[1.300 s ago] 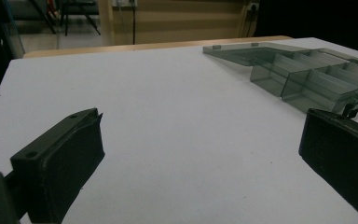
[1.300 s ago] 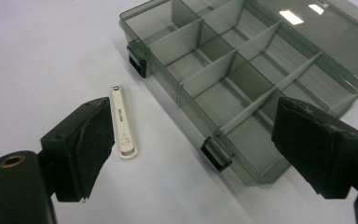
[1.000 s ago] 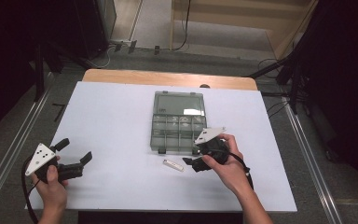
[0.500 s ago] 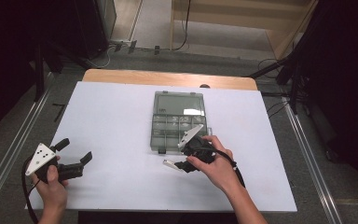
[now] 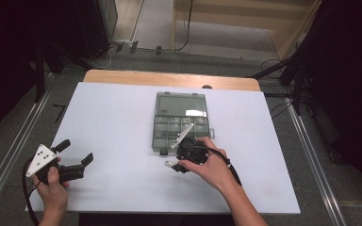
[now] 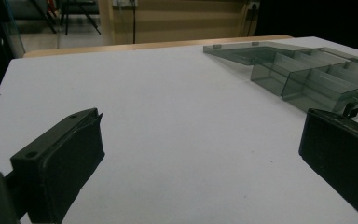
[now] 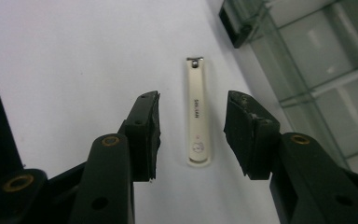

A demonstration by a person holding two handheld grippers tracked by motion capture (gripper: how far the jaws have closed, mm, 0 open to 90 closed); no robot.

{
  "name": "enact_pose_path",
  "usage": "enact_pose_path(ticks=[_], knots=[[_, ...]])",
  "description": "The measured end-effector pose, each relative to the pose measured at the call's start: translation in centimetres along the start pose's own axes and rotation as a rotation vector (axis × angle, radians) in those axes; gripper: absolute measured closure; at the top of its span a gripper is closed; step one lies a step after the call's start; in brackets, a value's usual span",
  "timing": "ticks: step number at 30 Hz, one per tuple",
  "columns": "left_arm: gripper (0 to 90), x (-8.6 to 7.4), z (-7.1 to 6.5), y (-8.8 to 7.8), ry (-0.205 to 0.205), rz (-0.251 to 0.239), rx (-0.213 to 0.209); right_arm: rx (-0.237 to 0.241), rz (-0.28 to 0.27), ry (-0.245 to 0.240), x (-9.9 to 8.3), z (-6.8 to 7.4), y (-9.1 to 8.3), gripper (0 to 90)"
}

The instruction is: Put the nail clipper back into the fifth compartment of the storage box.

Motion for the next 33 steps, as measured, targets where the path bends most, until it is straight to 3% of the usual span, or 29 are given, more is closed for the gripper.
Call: enact_pose_path(ticks=[5,17,24,28,30,33], knots=[[0.0,0.0,0.0,0.0,-0.002,0.001,0.0,-0.045,0.044,-0.016,0.3,0.2,0.8,64.4],[0.0,0.0,0.0,0.0,-0.003,-0.001,0.0,-0.065,0.096,-0.032,1.1,0.1,1.3,70.5],[0.0,0.0,0.0,0.1,-0.004,0.001,0.001,-0.039,0.117,-0.031,1.7,0.3,2.2,73.4],[0.0,0.0,0.0,0.0,-0.003,0.001,0.0,-0.057,0.139,-0.047,2.0,0.5,3.1,74.3],[0.0,0.0,0.0,0.0,-0.004,0.0,0.0,-0.086,0.178,-0.044,1.9,0.5,3.7,76.5],[0.0,0.0,0.0,0.1,-0.004,0.002,0.0,-0.091,0.182,-0.057,1.9,0.6,3.7,77.0]])
Point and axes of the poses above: each handheld gripper's, and its own axes: y roughly forward along the jaws, x roughly out of its top, z roughly to its left, the point moved 4 cm from there along y, roughly forward along the jaws, and after that the axes turned 9 degrees about -z, right-handed, at the moved point
